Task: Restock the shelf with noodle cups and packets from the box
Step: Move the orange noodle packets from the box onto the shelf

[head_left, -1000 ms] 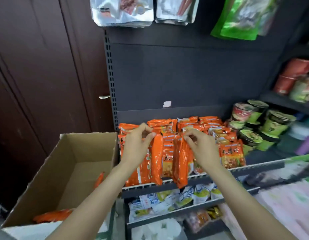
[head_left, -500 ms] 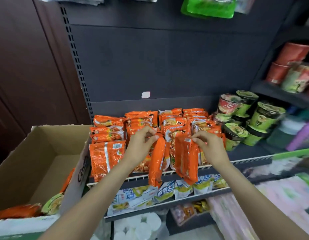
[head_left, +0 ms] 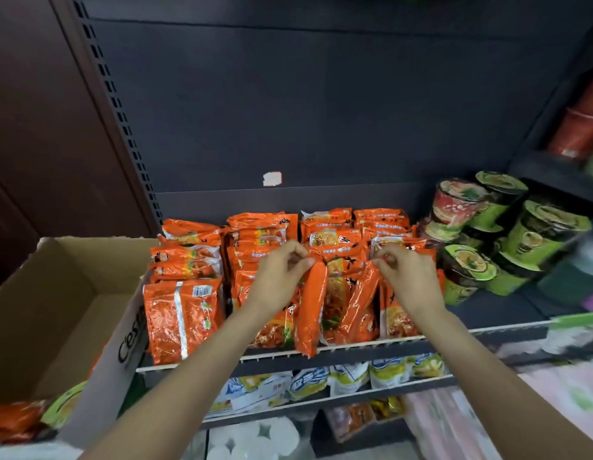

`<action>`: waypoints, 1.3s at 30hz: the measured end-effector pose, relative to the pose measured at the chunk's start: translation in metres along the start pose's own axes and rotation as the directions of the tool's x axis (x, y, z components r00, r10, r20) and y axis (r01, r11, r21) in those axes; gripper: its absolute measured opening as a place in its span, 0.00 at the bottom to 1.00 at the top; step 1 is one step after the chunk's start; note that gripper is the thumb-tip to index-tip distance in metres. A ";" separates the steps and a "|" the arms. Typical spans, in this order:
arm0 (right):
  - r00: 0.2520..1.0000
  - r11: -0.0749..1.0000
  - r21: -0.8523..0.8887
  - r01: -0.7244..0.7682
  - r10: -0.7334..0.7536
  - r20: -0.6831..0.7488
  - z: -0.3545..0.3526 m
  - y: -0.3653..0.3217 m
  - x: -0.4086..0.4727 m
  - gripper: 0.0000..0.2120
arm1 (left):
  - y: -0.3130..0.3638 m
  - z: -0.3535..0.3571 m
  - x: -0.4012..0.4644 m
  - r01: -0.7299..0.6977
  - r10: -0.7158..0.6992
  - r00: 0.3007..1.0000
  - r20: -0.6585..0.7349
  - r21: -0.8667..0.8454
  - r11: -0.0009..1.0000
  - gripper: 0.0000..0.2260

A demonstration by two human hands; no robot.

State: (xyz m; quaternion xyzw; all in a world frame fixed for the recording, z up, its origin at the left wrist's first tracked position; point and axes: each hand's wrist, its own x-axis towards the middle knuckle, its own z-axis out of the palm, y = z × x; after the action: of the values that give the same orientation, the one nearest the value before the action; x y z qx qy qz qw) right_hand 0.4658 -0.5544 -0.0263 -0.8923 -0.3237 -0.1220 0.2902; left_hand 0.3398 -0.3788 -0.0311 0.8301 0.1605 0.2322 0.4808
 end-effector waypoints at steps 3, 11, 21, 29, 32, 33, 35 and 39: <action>0.999 0.999 -0.029 0.028 -0.026 0.047 0.009 0.005 0.009 0.06 | 0.003 0.004 0.001 0.029 -0.029 0.998 -0.061 -0.003 1.000 0.04; 0.869 0.962 0.249 0.111 -0.216 0.446 0.045 0.013 0.019 0.26 | 0.007 0.016 -0.012 0.095 -0.081 0.984 -0.160 0.080 0.992 0.08; 0.789 0.920 -0.140 0.365 -0.225 0.572 0.087 0.029 -0.003 0.58 | 0.001 0.017 -0.028 0.080 -0.056 0.975 -0.217 0.102 0.992 0.03; 0.802 0.819 -0.334 0.466 -0.230 0.552 0.095 0.026 -0.007 0.55 | -0.008 0.006 -0.023 0.092 -0.085 0.976 -0.199 0.026 0.995 0.03; 0.790 0.751 -0.392 0.530 -0.271 0.550 0.096 0.028 -0.012 0.52 | -0.008 0.004 -0.023 0.095 -0.094 0.977 -0.192 -0.004 0.995 0.04; 0.780 0.728 -0.405 0.553 -0.283 0.558 0.097 0.029 -0.013 0.51 | -0.009 0.003 -0.023 0.096 -0.097 0.977 -0.191 -0.016 0.995 0.04; 0.758 0.693 -0.414 0.590 -0.299 0.579 0.098 0.030 -0.015 0.50 | -0.012 0.002 -0.022 0.098 -0.103 0.976 -0.189 -0.038 0.995 0.03; 0.747 0.787 -0.332 0.520 -0.230 0.624 0.094 0.029 -0.012 0.46 | -0.016 -0.004 -0.020 0.099 -0.115 0.978 -0.174 -0.097 0.990 0.04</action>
State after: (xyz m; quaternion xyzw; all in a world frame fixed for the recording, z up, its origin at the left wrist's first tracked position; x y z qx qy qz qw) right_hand 0.4784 -0.5224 -0.1198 -0.8440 -0.5301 0.0057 -0.0816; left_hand 0.3205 -0.3782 -0.0481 0.7742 0.2372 0.2864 0.5122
